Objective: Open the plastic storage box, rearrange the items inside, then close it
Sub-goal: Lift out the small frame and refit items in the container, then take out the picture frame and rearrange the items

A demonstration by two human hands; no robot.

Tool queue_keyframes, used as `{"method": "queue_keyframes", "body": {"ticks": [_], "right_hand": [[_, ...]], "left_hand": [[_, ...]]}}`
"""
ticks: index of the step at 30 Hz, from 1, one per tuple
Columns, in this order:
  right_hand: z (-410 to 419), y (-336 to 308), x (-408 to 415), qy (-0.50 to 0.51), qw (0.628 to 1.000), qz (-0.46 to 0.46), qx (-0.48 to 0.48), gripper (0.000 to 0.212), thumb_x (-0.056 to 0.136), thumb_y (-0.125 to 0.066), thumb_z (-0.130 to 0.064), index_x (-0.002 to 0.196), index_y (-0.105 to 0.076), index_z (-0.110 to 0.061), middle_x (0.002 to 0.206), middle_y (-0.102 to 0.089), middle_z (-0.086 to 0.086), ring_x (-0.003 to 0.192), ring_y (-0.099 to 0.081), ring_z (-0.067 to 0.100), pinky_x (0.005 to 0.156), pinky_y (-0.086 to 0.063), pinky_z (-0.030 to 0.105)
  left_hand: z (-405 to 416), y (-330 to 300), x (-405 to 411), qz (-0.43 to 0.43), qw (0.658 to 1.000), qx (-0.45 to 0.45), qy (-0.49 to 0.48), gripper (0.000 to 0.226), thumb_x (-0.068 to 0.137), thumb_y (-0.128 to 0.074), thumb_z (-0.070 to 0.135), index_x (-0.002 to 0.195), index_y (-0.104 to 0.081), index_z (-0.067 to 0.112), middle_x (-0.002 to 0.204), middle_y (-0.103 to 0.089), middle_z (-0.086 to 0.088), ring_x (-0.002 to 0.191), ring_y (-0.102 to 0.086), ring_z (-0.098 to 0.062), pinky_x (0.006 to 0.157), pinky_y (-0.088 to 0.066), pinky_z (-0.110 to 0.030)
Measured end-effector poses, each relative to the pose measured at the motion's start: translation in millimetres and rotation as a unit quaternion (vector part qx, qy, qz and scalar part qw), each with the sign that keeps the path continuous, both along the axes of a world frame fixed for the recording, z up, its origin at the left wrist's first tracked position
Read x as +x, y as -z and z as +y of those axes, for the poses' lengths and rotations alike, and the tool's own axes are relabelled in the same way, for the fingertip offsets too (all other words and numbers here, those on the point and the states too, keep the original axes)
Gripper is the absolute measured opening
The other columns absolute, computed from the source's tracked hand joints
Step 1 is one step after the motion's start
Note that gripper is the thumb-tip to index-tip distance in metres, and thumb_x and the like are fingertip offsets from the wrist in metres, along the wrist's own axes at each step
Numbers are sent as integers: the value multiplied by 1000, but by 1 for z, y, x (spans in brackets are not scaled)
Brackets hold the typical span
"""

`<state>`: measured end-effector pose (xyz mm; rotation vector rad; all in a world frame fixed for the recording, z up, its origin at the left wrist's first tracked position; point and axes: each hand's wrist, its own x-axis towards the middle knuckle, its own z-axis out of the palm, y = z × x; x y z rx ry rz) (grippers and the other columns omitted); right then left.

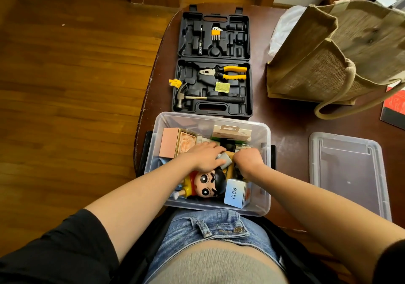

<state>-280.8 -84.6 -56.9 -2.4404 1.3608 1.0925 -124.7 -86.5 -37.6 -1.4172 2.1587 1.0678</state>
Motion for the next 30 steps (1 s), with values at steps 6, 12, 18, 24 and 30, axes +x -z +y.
{"method": "queue_keyframes", "body": {"ticks": [6, 12, 18, 24, 30], "right_hand": [[2, 1, 2, 28, 999, -12, -34, 15, 91, -53, -11, 97, -65, -16, 101, -67, 3, 93, -63, 23, 64, -41, 28], [-5, -9, 0, 101, 992, -72, 5, 8, 87, -55, -9, 87, -62, -13, 94, -66, 5, 90, -64, 25, 66, -47, 30], [-13, -18, -3, 229, 956, -183, 24, 18, 84, -49, -5, 67, -48, -11, 60, -45, 1, 62, -49, 24, 50, -36, 27], [-14, -16, -2, 328, 904, -263, 73, 36, 101, -31, -28, 105, -58, -3, 105, -63, 16, 98, -57, 32, 79, -42, 34], [-15, -6, -2, 420, 844, -312, 117, 37, 100, -36, -28, 104, -60, -1, 102, -61, 15, 95, -55, 28, 80, -39, 32]], "left_hand": [[0, -1, 0, 5, 1000, -2, -2, 55, 99, -38, 42, 149, -25, 23, 156, -24, -6, 141, -24, -25, 113, -21, -37], [3, -6, 5, 47, 998, -11, -52, 50, 94, -53, 36, 140, -43, 20, 147, -37, -6, 133, -35, -24, 110, -31, -37], [14, -3, 2, 85, 989, -5, -124, 38, 89, -60, 30, 124, -50, 19, 121, -58, -6, 102, -54, -20, 83, -45, -31], [12, -4, -1, 74, 984, 117, -114, 39, 89, -59, 40, 119, -52, 16, 108, -60, -4, 94, -56, -19, 83, -46, -33], [18, -9, 2, 86, 985, 121, -83, 38, 98, -43, 40, 109, -64, 11, 108, -63, -6, 94, -54, -19, 80, -40, -31]]}}
